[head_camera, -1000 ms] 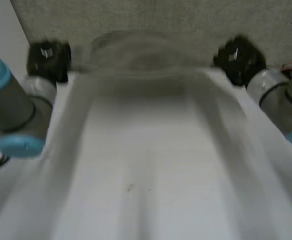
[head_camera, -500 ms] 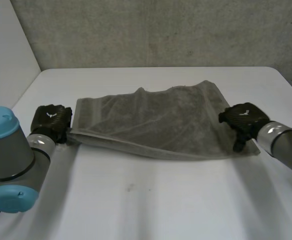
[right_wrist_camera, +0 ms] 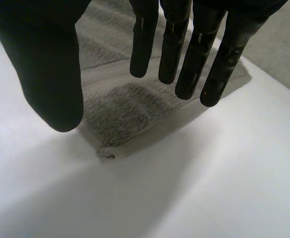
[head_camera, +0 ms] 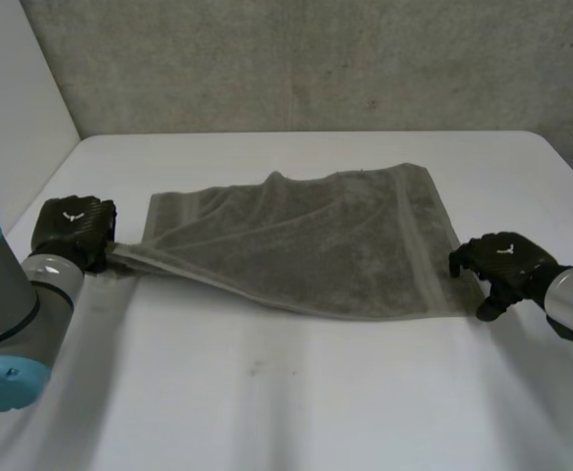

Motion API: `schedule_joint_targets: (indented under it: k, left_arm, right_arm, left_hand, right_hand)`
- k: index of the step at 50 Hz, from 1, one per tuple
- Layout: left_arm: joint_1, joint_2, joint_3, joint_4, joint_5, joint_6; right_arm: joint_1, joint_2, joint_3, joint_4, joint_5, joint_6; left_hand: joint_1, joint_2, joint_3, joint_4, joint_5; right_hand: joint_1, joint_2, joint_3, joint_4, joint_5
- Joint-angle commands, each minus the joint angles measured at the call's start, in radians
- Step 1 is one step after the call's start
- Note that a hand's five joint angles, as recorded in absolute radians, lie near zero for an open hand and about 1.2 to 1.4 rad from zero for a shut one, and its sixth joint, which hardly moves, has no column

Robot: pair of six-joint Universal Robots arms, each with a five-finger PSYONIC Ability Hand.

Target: Fold the towel.

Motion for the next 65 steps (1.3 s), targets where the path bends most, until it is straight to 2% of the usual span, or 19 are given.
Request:
schedule_joint_targets:
  k: [1, 14, 30, 37, 39, 53, 56, 57, 60, 61, 62, 63, 64, 65]
  left_arm:
    - [-0.008, -0.007, -0.002, 0.001, 0.000, 0.000]
    - [-0.013, -0.023, -0.006, 0.001, 0.000, 0.000]
    - [-0.013, -0.021, -0.008, 0.001, 0.000, 0.000]
    - [-0.014, -0.021, -0.009, 0.001, 0.000, 0.000]
    - [-0.014, -0.021, -0.009, 0.001, 0.000, 0.000]
    - [-0.019, -0.009, -0.018, -0.013, -0.002, 0.003]
    - [-0.019, 0.002, -0.031, -0.040, 0.000, 0.005]
    - [-0.019, 0.002, -0.031, -0.040, 0.000, 0.005]
    - [-0.021, 0.025, -0.032, -0.099, 0.000, 0.012]
    - [-0.022, 0.041, -0.035, -0.146, 0.000, 0.027]
    - [-0.022, 0.055, -0.035, -0.202, 0.000, 0.052]
    - [-0.022, 0.055, -0.035, -0.203, 0.000, 0.052]
    - [-0.025, 0.071, -0.040, -0.264, 0.000, 0.082]
    - [-0.025, 0.071, -0.040, -0.264, 0.000, 0.083]
  right_arm:
    - [0.009, 0.068, -0.038, -0.005, 0.007, -0.016]
    - [0.014, 0.113, -0.073, -0.043, 0.011, -0.012]
    - [0.041, 0.163, -0.147, -0.060, 0.044, -0.006]
    - [0.061, 0.185, -0.177, -0.060, 0.062, -0.006]
    - [0.066, 0.193, -0.197, -0.060, 0.070, 0.002]
    - [0.066, 0.111, -0.211, -0.035, 0.076, 0.091]
    - [0.058, 0.074, -0.211, 0.046, 0.077, 0.073]
    - [0.058, 0.068, -0.219, 0.123, 0.082, 0.056]
    - [0.054, 0.058, -0.228, 0.300, 0.097, -0.030]
    - [0.054, 0.058, -0.228, 0.300, 0.097, -0.030]
    - [0.049, 0.044, -0.222, 0.398, 0.117, -0.101]
    - [0.031, 0.021, -0.210, 0.496, 0.152, -0.177]
    - [0.031, 0.021, -0.210, 0.497, 0.153, -0.177]
    - [-0.001, -0.002, -0.191, 0.591, 0.204, -0.256]
  left_hand:
    - [0.191, 0.179, 0.180, 0.178, 0.181]
    - [0.191, 0.179, 0.180, 0.178, 0.181]
    - [0.191, 0.179, 0.180, 0.178, 0.181]
    - [0.191, 0.179, 0.180, 0.178, 0.181]
    - [0.191, 0.179, 0.180, 0.178, 0.181]
    - [0.191, 0.179, 0.180, 0.178, 0.181]
    - [0.191, 0.179, 0.180, 0.178, 0.181]
    - [0.191, 0.179, 0.180, 0.178, 0.181]
    - [0.191, 0.179, 0.180, 0.178, 0.181]
    - [0.191, 0.179, 0.180, 0.178, 0.181]
    - [0.191, 0.179, 0.180, 0.178, 0.181]
    - [0.191, 0.179, 0.180, 0.178, 0.181]
    - [0.191, 0.179, 0.180, 0.178, 0.181]
    - [0.191, 0.179, 0.180, 0.178, 0.181]
  right_hand:
    - [0.213, 0.124, 0.119, 0.121, 0.142]
    - [0.377, 0.289, 0.284, 0.285, 0.306]
    - [0.392, 0.303, 0.298, 0.300, 0.321]
    - [0.659, 0.571, 0.566, 0.567, 0.588]
    - [0.874, 0.786, 0.781, 0.783, 0.804]
    - [0.875, 0.787, 0.782, 0.783, 0.804]
    - [0.875, 0.787, 0.782, 0.783, 0.804]
    - [0.875, 0.787, 0.782, 0.783, 0.804]
    - [0.875, 0.787, 0.782, 0.783, 0.804]
    - [0.875, 0.787, 0.782, 0.783, 0.804]
    - [0.875, 0.787, 0.782, 0.783, 0.804]
    - [0.875, 0.787, 0.782, 0.783, 0.804]
    - [0.875, 0.787, 0.782, 0.783, 0.804]
    - [0.875, 0.787, 0.782, 0.783, 0.804]
